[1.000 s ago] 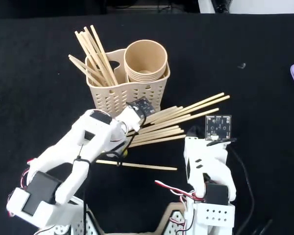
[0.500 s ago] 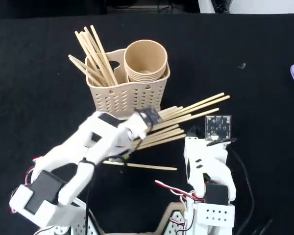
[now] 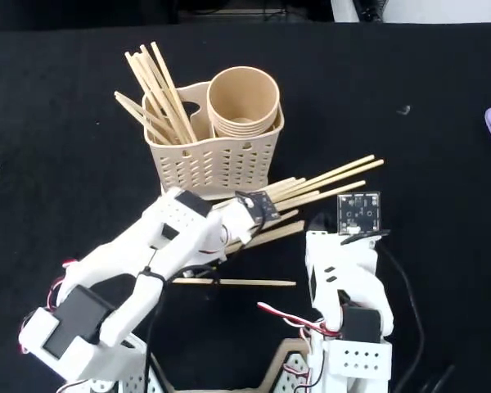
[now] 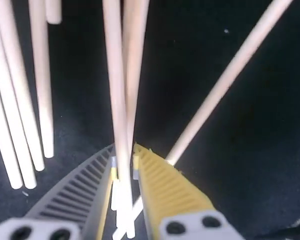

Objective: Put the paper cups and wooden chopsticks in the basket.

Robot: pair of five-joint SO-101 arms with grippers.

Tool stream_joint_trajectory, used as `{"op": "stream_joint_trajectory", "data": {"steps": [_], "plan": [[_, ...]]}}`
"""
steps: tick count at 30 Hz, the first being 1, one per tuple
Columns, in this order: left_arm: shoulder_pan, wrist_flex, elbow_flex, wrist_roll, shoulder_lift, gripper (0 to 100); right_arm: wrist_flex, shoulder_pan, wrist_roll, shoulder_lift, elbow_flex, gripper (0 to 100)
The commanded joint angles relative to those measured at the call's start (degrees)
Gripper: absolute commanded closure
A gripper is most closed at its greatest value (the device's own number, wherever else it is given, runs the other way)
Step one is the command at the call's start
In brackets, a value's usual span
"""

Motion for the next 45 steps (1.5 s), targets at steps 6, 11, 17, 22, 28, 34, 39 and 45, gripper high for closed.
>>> {"op": "stream_joint_trajectory", "data": {"steps": [6, 11, 17, 22, 28, 34, 39, 45], "plan": [[0.6, 6.6, -4.6, -0.3, -9.8, 97, 0.4, -0.8, 0.6, -5.1, -0.1, 98.6], [0.3, 6.4, 0.5, -0.3, -13.8, 97, 0.4, -0.8, 0.6, -5.1, -0.1, 98.6], [0.4, 0.4, 7.2, -0.3, -14.0, 97, 0.4, -0.8, 0.6, -5.2, -0.1, 98.6], [0.2, -0.4, 8.3, -0.3, -14.5, 84, 0.5, -1.0, 0.7, -5.2, -0.1, 98.6], [3.2, -0.4, 8.7, -0.4, -14.6, 79, 0.5, -1.0, 0.8, -5.2, -0.1, 98.6], [3.7, -5.1, 9.8, -0.3, -14.0, 79, 0.5, -1.0, 0.8, -5.2, -0.1, 98.6], [2.8, -11.3, 13.5, -0.2, -13.9, 79, 0.5, -1.0, 0.8, -5.2, -0.1, 98.6], [3.3, -11.8, 14.5, 2.5, -14.0, 80, 0.5, -1.0, 0.8, -5.2, -0.1, 98.6]]}}
